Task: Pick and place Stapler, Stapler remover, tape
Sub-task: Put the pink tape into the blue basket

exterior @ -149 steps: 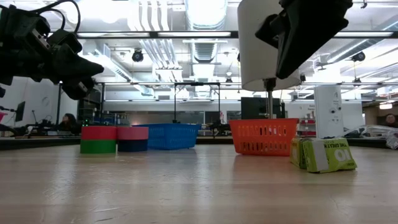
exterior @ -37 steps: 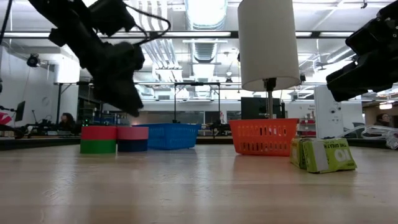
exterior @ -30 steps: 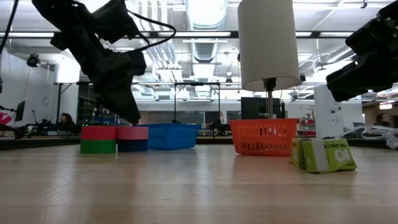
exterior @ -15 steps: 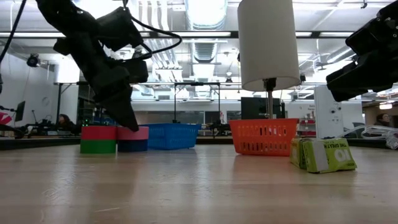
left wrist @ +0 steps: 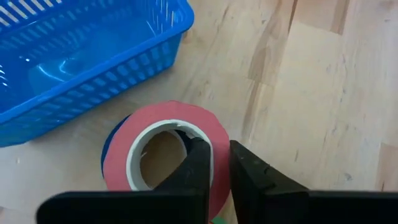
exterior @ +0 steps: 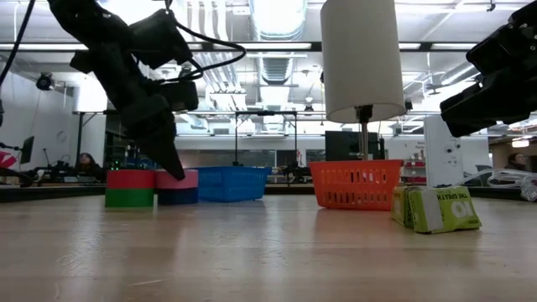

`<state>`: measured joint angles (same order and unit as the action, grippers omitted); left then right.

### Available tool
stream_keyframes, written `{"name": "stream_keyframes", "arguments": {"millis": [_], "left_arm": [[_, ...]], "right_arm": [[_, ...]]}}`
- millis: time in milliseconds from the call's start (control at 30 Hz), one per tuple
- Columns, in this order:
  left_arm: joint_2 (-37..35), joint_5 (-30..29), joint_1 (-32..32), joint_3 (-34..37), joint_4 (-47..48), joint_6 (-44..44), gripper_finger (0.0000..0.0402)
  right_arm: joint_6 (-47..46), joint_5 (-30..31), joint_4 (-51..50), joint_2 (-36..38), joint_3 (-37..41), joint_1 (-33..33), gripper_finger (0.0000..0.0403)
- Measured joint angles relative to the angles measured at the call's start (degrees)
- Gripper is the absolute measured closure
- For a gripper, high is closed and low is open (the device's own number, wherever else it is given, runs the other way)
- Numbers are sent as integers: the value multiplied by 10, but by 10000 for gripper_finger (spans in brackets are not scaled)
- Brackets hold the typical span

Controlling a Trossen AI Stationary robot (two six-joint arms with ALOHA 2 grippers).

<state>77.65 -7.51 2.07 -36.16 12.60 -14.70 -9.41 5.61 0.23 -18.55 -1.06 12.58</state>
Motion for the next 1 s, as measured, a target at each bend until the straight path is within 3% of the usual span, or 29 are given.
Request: {"name": "stream_keyframes", "arguments": {"millis": [367,567,767,1000], "left_arm": [[-87,26,-5,-5,31,9,344],[-126,-10,-2,-43,18,31,360],[-101,-116,24,-98,13,2,344],[-27,-113,76,-141,16,-12,349]], "right_arm": [[0,0,0,0,0,0,394],[0,0,0,0,0,0,394],[0,0,0,0,0,0,394],[0,0,0,0,0,0,394]]}}
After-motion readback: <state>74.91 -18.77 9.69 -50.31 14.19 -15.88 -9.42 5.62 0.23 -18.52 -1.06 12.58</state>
